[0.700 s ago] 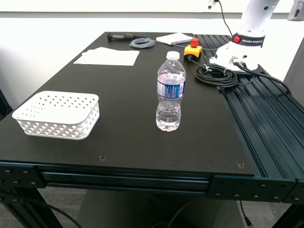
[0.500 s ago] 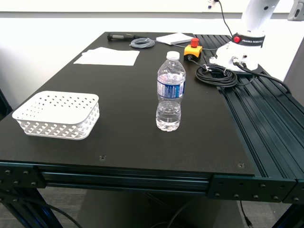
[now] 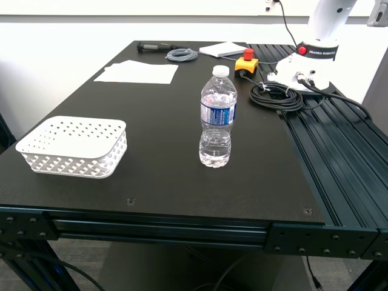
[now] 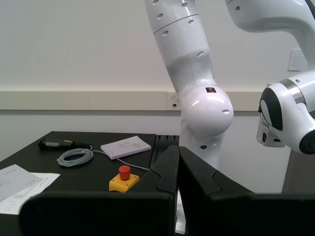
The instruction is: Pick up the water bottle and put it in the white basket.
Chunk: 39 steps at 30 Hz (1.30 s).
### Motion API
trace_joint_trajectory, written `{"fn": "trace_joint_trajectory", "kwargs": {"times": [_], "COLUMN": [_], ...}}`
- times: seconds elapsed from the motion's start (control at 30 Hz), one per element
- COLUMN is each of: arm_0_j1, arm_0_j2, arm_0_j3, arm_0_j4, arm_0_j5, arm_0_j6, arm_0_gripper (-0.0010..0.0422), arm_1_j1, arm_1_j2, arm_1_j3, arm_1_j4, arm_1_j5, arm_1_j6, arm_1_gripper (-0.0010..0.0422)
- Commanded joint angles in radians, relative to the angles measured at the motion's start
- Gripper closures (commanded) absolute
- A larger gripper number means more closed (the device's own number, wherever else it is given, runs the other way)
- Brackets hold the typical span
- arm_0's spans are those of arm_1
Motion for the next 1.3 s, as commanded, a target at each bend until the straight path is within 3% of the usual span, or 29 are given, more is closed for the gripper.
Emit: {"fn": "trace_joint_trajectory", "kwargs": {"times": [0.03, 0.1, 0.13, 0.4, 0.77, 0.93, 1.13, 1.3], "arm_0_j1": [0.001, 0.001, 0.001, 0.001, 0.001, 0.001, 0.001, 0.001], "arm_0_j2": [0.0, 0.0, 0.0, 0.0, 0.0, 0.0, 0.0, 0.0], "arm_0_j3": [0.001, 0.001, 0.001, 0.001, 0.001, 0.001, 0.001, 0.001], "arm_0_j4": [0.003, 0.003, 0.003, 0.003, 0.003, 0.002, 0.002, 0.002], "arm_0_j5": [0.0, 0.0, 0.0, -0.001, 0.0, -0.001, 0.0, -0.001], "arm_0_j6": [0.0, 0.0, 0.0, 0.0, 0.0, 0.0, 0.0, 0.0], "arm_0_gripper": [0.0412, 0.0412, 0.0412, 0.0412, 0.0412, 0.0412, 0.0412, 0.0412], "arm_1_j1": [0.0, -0.006, -0.014, -0.122, -0.518, -0.642, -0.652, -0.66], "arm_1_j2": [0.0, 0.009, 0.013, 0.04, 0.319, 0.47, 0.585, 0.6], "arm_1_j3": [0.005, 0.014, 0.02, 0.109, 0.257, 0.399, 0.566, 0.644], "arm_1_j4": [0.001, 0.0, -0.014, -0.385, -0.398, -0.51, -0.734, -0.814], "arm_1_j5": [0.253, 0.394, 0.419, 0.423, 0.422, 0.422, 0.418, 0.327], "arm_1_j6": [-0.04, -0.076, -0.103, -0.046, -0.07, 0.054, 0.197, 0.311], "arm_1_gripper": [0.0413, 0.0413, 0.0413, 0.0413, 0.0413, 0.0413, 0.0413, 0.0413]}}
